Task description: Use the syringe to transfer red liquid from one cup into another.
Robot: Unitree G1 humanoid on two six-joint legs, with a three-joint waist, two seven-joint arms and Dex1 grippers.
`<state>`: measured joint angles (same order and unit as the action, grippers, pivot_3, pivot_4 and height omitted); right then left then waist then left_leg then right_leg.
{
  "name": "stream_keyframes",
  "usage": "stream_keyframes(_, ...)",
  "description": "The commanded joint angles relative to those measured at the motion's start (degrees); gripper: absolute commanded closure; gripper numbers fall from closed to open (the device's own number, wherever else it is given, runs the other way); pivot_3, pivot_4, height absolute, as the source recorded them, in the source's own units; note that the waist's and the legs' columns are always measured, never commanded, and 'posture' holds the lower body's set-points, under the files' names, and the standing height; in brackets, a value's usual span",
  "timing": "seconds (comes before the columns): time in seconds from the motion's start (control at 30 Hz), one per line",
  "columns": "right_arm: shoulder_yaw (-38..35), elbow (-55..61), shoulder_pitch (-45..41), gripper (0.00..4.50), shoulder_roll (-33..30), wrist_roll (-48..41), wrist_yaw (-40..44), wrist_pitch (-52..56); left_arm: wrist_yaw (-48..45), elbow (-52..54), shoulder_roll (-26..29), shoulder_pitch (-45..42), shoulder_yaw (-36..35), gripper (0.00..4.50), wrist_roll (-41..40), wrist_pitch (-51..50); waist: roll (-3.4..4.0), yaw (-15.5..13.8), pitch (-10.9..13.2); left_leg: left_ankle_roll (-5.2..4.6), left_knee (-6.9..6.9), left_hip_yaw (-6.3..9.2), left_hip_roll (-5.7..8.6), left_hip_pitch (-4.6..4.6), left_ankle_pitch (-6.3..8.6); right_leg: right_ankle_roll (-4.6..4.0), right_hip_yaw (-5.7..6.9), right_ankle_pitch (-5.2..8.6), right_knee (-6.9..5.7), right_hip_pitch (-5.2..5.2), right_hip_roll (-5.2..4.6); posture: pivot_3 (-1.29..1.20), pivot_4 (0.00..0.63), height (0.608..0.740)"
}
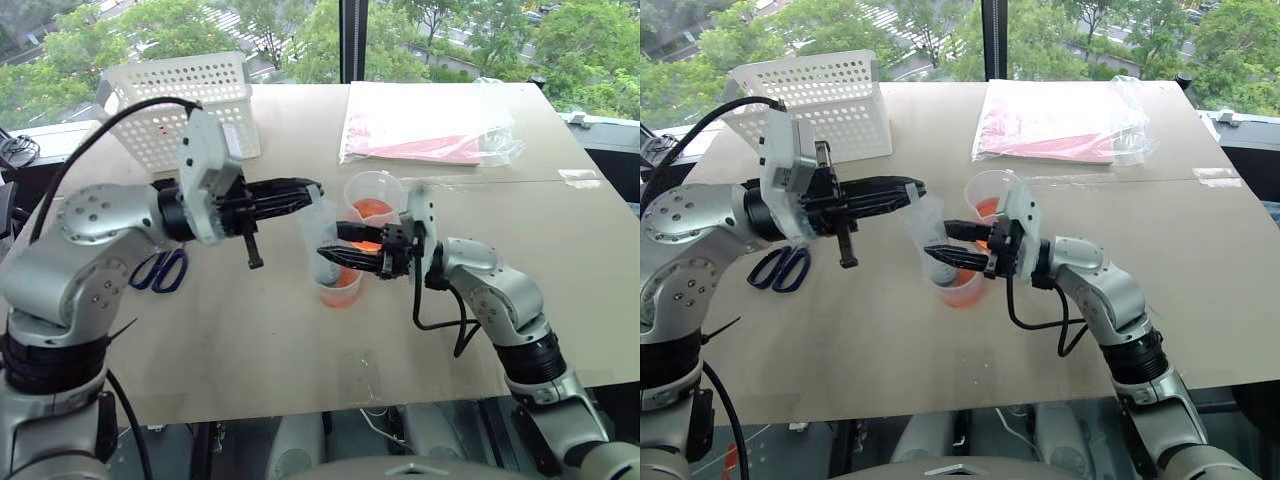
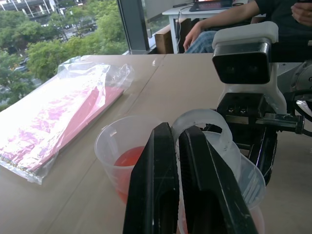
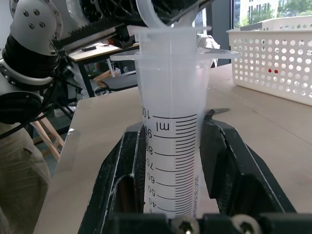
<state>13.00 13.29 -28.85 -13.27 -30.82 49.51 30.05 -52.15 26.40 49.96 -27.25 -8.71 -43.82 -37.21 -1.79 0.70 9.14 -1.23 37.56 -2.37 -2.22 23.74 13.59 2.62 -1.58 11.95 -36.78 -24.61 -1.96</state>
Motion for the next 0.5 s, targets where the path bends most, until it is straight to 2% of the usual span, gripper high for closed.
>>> stream_keyframes(0.03,-7.0,4.0,-5.1,3.31,1.0,-3.6,-2.7,-2.3,-2.7,2.9,0.1,3.0,4.6,4.5,1.1,-0.2,0.0,0.0,0.0,0.0,0.0,0.0,0.0,0.0,0.0,0.0,0.0,0.0,0.0,0.0,0.0,0.0,0.15,0.74)
stream_keyframes(0.2,-7.4,4.3,-5.9,3.31,0.9,-3.8,-3.2,-1.9,-1.2,2.7,-2.1,3.1,4.4,4.5,2.0,2.3,0.01,0.0,0.0,0.0,0.0,-0.01,0.0,0.0,0.0,0.0,0.0,0.0,0.0,0.0,0.01,0.0,0.15,0.74)
stream_keyframes(0.3,-7.5,4.8,-5.6,3.31,0.6,-3.8,-3.3,-1.8,4.0,2.0,-5.4,3.0,-2.6,4.5,-9.5,-3.7,0.0,0.1,0.0,0.0,0.0,-0.02,0.0,0.01,0.0,0.0,-0.01,0.0,0.01,0.0,0.0,0.0,0.15,0.74)
stream_keyframes(0.4,-8.2,5.4,-5.3,3.31,0.1,-4.4,-3.7,-1.5,5.0,1.8,-4.4,4.0,-8.4,3.43,-17.7,-8.0,-0.06,0.2,0.0,0.0,0.0,0.04,-0.03,0.02,0.0,0.0,0.02,0.0,0.0,-0.01,0.0,0.0,0.15,0.74)
stream_keyframes(0.5,-9.6,6.1,-5.6,3.32,-0.4,-5.3,-4.7,-0.1,11.3,0.4,-3.0,4.6,-14.7,1.97,-26.6,-12.0,-0.06,0.2,0.0,0.0,0.0,0.05,-0.03,0.01,0.0,0.0,0.03,0.0,-0.02,-0.01,0.0,0.0,0.15,0.74)
